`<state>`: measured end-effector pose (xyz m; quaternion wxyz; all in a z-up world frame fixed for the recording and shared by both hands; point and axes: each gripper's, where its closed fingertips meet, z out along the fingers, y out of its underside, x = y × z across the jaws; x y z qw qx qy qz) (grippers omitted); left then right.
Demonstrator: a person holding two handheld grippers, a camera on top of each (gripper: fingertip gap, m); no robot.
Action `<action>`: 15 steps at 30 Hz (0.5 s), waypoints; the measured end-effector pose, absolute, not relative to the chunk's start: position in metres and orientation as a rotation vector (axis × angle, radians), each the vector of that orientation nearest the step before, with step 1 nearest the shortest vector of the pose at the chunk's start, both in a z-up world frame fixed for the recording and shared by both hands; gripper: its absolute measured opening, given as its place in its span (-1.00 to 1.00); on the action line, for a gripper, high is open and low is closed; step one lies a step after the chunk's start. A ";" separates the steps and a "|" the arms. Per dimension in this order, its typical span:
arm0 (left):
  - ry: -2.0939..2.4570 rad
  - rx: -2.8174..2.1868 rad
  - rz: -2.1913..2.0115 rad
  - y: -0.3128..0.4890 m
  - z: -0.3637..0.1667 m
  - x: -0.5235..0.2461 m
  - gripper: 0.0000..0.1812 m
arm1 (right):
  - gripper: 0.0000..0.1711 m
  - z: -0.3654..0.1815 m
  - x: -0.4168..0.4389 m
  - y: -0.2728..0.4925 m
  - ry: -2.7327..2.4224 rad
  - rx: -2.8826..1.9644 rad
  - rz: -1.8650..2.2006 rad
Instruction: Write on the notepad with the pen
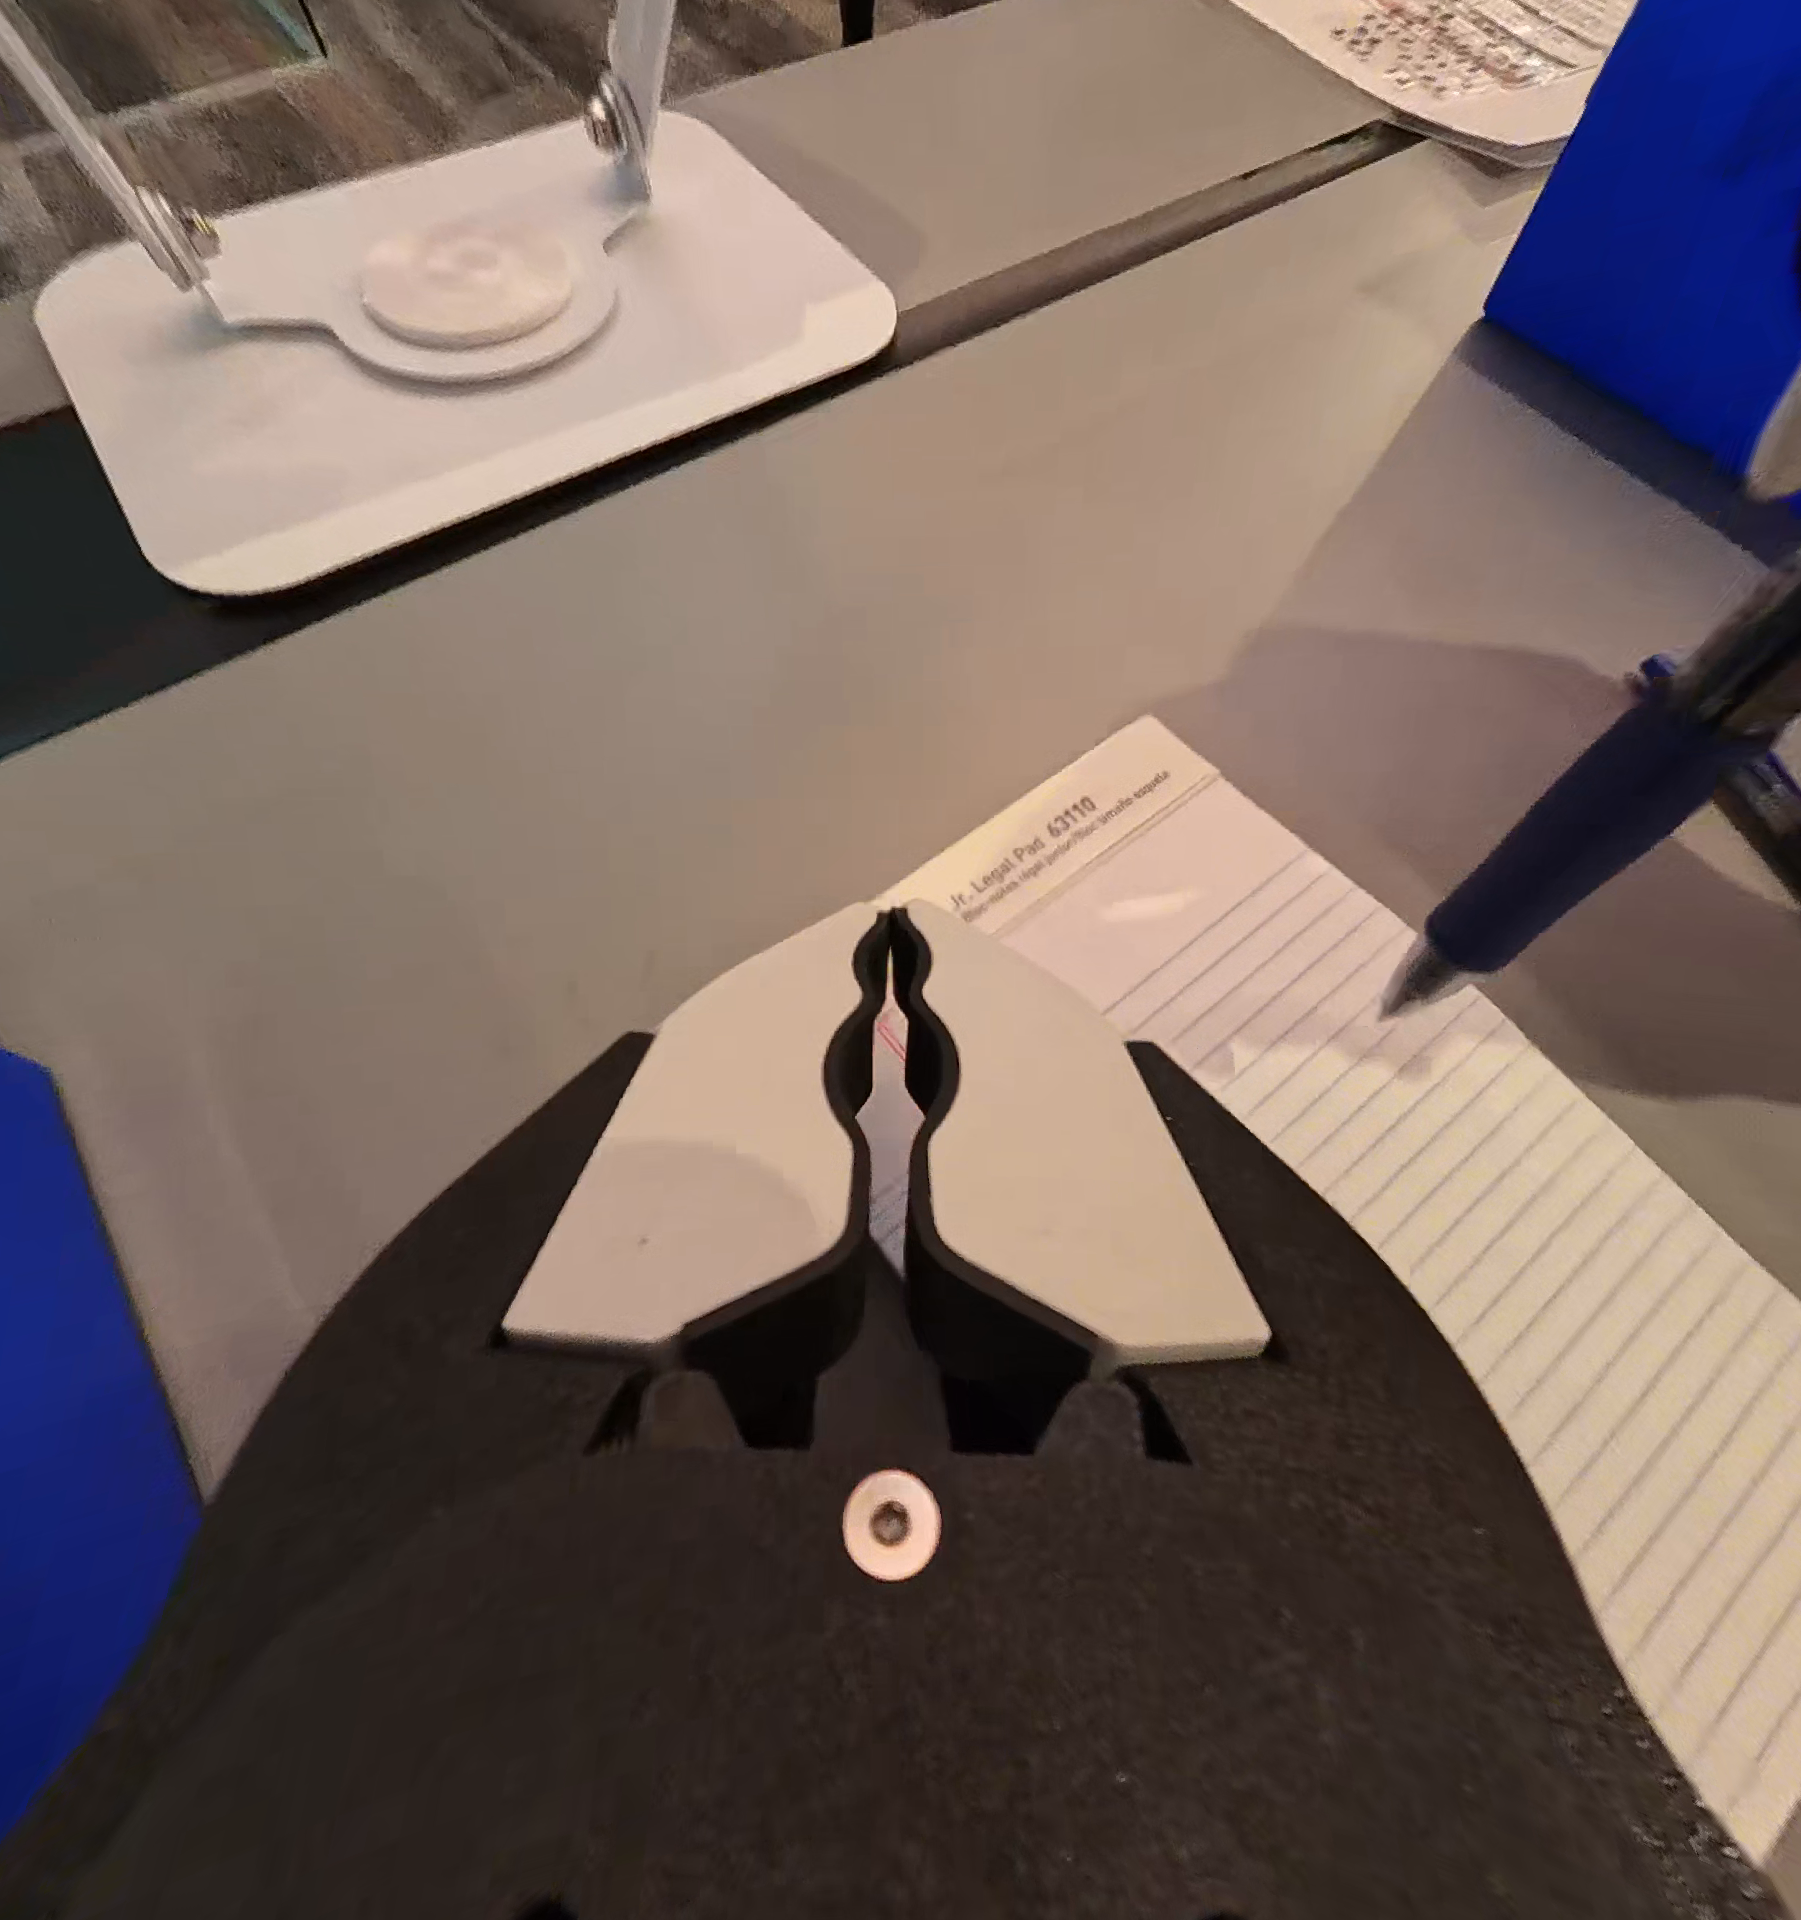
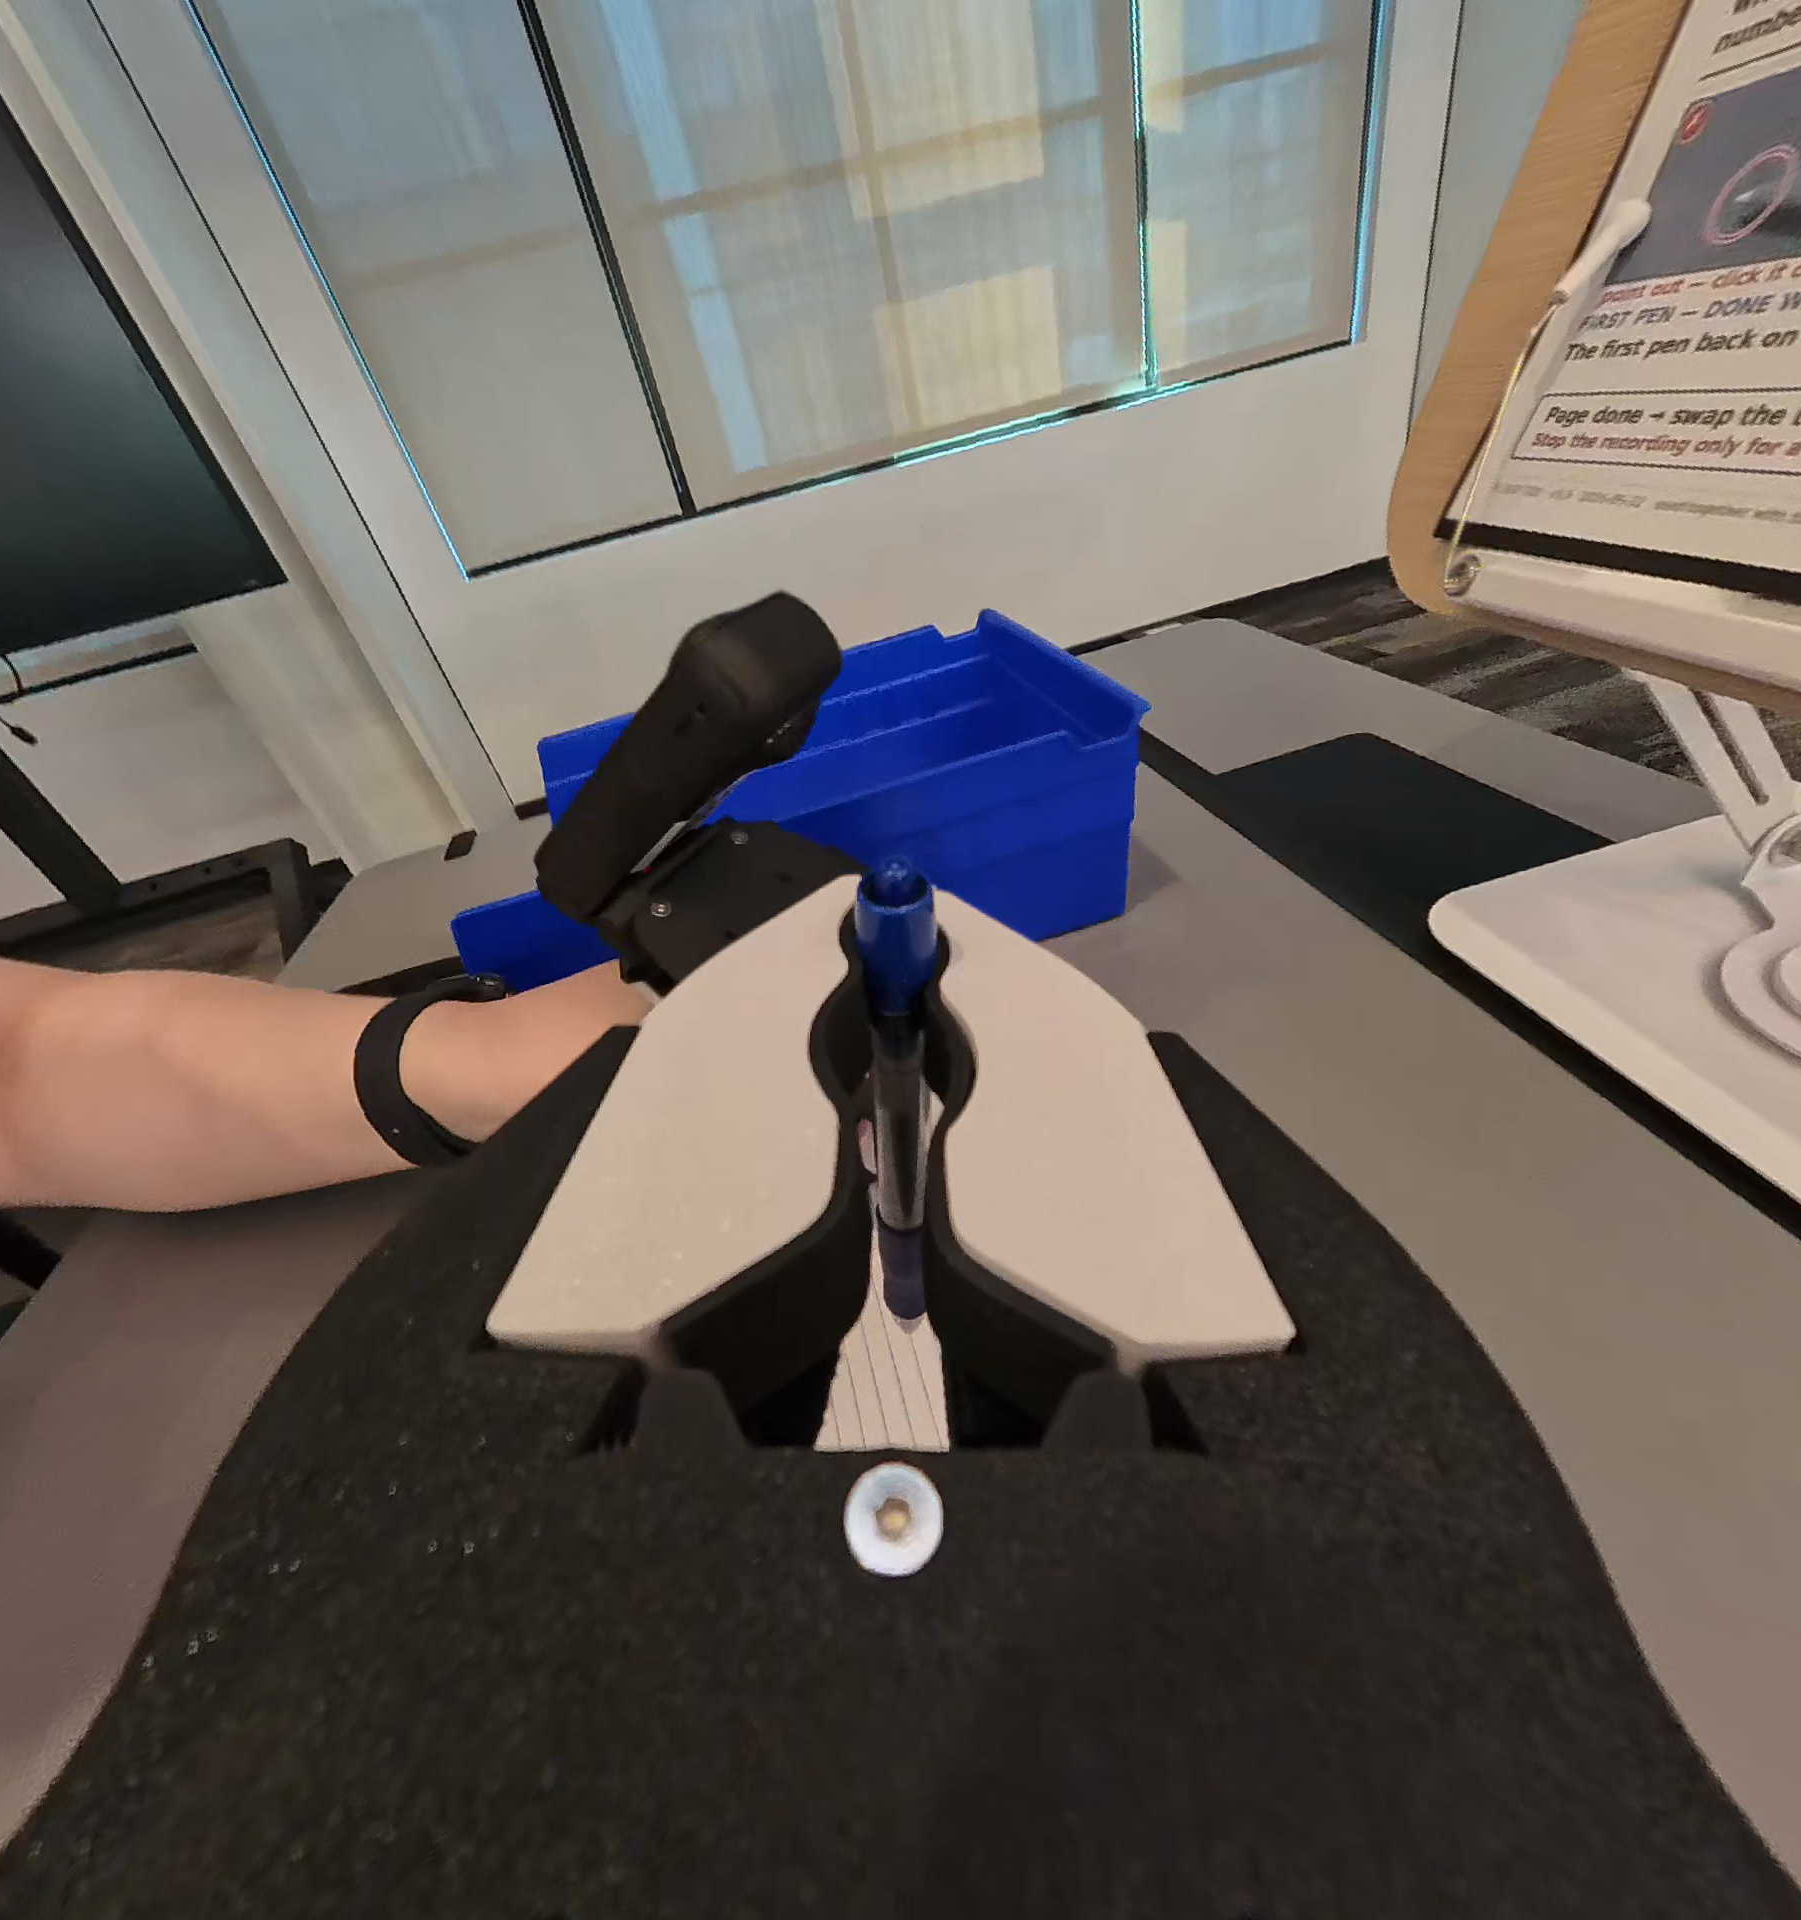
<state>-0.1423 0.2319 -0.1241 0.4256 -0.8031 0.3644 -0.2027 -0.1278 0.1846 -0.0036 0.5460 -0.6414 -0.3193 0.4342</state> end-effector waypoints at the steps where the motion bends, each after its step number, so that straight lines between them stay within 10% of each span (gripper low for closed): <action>1: 0.917 -2.035 -0.503 0.231 -0.129 -0.144 -1.00 | -0.95 -0.002 -0.127 0.184 -0.764 -1.520 1.016; 15: 1.130 -2.112 -0.604 0.184 -0.148 -0.107 -1.00 | -0.95 0.029 -0.080 0.164 -0.695 -1.501 0.965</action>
